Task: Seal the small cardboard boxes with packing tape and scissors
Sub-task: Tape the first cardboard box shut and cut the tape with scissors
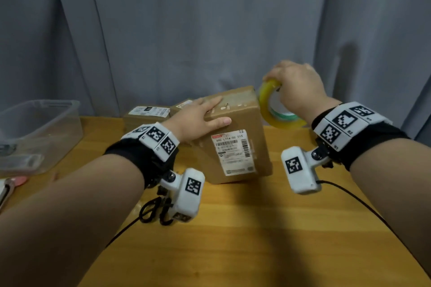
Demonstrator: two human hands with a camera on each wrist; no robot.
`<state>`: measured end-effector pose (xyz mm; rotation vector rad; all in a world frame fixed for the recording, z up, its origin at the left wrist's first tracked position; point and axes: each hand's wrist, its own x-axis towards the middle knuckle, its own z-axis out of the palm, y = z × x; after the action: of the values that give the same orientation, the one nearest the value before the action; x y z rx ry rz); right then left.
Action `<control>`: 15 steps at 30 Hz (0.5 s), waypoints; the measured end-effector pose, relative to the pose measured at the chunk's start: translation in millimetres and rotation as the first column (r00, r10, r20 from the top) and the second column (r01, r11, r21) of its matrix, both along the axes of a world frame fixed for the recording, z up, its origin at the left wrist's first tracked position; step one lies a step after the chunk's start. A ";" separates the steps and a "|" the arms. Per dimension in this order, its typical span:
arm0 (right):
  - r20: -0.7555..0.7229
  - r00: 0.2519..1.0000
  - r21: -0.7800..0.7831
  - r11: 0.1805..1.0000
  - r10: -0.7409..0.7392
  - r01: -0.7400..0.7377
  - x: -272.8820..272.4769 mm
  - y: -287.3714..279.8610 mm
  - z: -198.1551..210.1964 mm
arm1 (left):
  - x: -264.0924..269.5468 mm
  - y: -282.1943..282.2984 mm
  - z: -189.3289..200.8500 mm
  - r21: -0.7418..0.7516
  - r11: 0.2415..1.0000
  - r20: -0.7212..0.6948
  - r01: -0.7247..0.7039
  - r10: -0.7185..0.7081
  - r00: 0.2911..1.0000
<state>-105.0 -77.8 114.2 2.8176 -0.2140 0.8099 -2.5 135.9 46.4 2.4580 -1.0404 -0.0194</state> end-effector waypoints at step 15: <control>0.415 0.874 -0.085 0.967 0.254 -0.241 33.3 61.0 20.2 | 7.1 21.7 45.1 -0.027 1.000 -0.357 -0.012 0.002 0.934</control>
<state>-71.7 -16.8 134.4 2.6353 0.1038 1.4690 4.6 157.7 91.5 2.3142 -0.8633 -0.4299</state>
